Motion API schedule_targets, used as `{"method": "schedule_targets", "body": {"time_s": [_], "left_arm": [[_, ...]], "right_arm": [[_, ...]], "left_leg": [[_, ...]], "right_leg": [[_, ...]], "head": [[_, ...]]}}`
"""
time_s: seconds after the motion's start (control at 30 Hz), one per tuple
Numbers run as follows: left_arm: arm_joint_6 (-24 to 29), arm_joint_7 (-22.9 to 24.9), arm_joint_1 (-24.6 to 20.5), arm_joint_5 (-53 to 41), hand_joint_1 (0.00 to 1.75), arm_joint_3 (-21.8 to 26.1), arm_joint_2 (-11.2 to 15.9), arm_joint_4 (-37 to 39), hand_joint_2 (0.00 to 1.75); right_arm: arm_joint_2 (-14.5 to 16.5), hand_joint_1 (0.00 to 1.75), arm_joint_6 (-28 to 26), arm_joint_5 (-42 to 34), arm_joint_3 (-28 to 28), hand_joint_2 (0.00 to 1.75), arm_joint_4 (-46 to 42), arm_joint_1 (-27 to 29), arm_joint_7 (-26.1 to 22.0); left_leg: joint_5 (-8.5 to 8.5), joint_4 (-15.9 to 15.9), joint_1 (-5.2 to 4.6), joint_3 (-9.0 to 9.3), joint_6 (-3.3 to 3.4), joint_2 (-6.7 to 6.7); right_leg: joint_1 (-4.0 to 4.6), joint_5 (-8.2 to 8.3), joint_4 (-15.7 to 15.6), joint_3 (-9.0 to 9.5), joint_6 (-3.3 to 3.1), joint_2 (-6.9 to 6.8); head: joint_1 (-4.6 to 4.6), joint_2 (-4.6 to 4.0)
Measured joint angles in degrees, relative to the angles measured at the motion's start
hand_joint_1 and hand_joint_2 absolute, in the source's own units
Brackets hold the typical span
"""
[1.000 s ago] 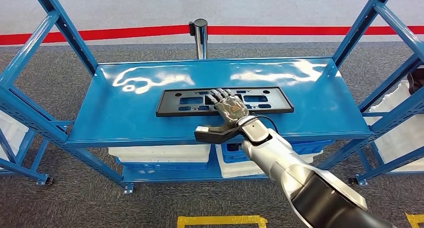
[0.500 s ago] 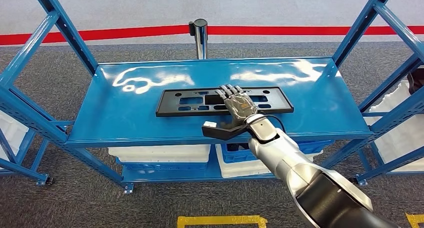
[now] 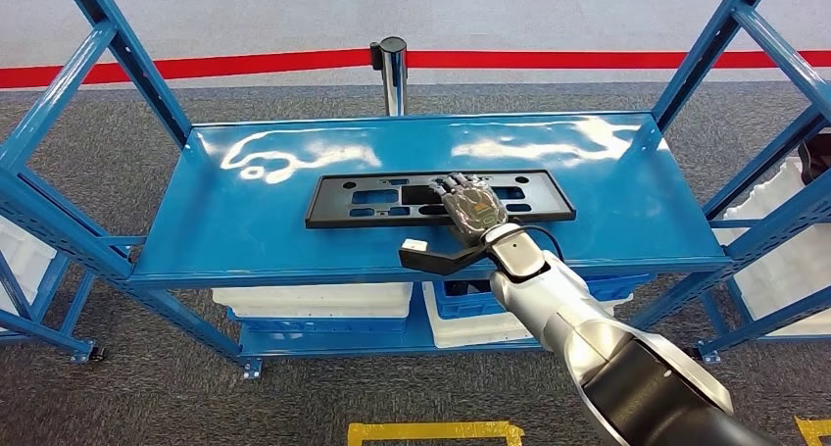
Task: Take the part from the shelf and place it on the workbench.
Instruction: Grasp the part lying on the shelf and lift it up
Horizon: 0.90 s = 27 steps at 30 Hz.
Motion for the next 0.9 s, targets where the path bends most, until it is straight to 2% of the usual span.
{"method": "schedule_targets", "body": {"time_s": [0.03, 0.07, 0.17, 0.23, 0.3, 0.37, 0.4, 0.47, 0.9], "left_arm": [[0.00, -0.01, 0.00, 0.02, 0.00, 0.00, 0.00, 0.00, 0.00], [-0.01, -0.02, 0.00, 0.06, 0.00, 0.00, 0.00, 0.00, 0.00], [-0.06, -0.12, 0.00, 0.14, 0.00, 0.00, -0.03, 0.00, 0.00], [-0.10, -0.17, 0.01, 0.15, 0.00, 0.00, -0.08, 0.00, 0.00], [-0.13, -0.17, 0.01, 0.18, 0.00, -0.01, -0.15, 0.00, 0.00], [-0.13, -0.16, 0.02, 0.25, 0.00, -0.02, -0.22, 0.00, 0.00], [-0.13, -0.16, 0.02, 0.29, 0.00, -0.02, -0.24, 0.00, 0.00], [-0.13, -0.16, 0.02, 0.39, 0.00, -0.02, -0.26, 0.00, 0.00], [-0.09, -0.18, 0.01, 1.09, 0.00, -0.01, -0.28, 0.00, 0.00]], "right_arm": [[-0.03, 0.22, -0.05, 0.16, -0.02, 1.75, 0.00, 0.02, 0.02], [-0.07, 0.43, -0.11, 0.39, -0.03, 1.75, 0.00, 0.03, 0.03], [-0.19, 1.69, -0.29, 1.16, -0.03, 1.75, 0.00, 0.05, 0.03], [-0.22, 0.96, -0.33, 1.75, 0.00, 1.75, 0.00, 0.06, 0.01], [-0.22, 0.86, -0.32, 2.45, 0.05, 1.75, 0.00, 0.07, -0.02], [-0.22, 1.61, -0.31, 3.15, 0.12, 1.75, 0.00, 0.07, -0.03], [-0.22, 1.70, -0.26, 3.53, 0.16, 1.75, 0.00, 0.07, -0.04], [-0.22, 1.75, -0.04, 4.06, 0.22, 1.75, 0.00, 0.06, -0.11], [0.15, 1.75, 0.86, 4.91, 0.40, 1.75, -0.05, 0.00, -1.98]], "left_leg": [[0.00, 0.00, 0.00, 0.00, 0.00, 0.00], [0.00, 0.00, 0.00, 0.00, 0.00, 0.00], [0.00, 0.00, 0.00, 0.00, 0.00, 0.00], [0.00, 0.00, 0.00, 0.00, 0.00, 0.00], [0.00, 0.00, 0.00, 0.00, 0.00, 0.00], [0.00, 0.00, 0.00, 0.00, 0.00, 0.00], [0.00, 0.00, 0.00, 0.00, 0.00, 0.00], [0.00, 0.00, 0.00, 0.00, 0.00, 0.00], [0.00, 0.00, 0.00, 0.00, 0.00, -0.01]], "right_leg": [[0.00, 0.00, 0.00, 0.00, 0.00, 0.00], [0.00, 0.00, 0.00, 0.00, 0.00, 0.00], [0.00, 0.00, 0.00, 0.00, 0.00, 0.00], [0.00, 0.00, 0.00, 0.00, 0.00, 0.00], [0.00, 0.00, 0.00, 0.00, 0.00, 0.00], [0.00, 0.00, 0.00, 0.00, 0.00, 0.00], [0.00, 0.00, 0.00, 0.00, 0.00, 0.00], [0.00, 0.00, 0.00, 0.01, 0.00, 0.00], [0.00, 0.00, 0.00, 0.01, 0.00, 0.00]], "head": [[0.00, 0.00], [0.00, 0.00], [0.00, 0.00], [0.01, 0.00], [0.01, 0.00], [0.01, 0.00], [0.01, 0.00], [0.01, 0.00], [-0.01, 0.00]]}}
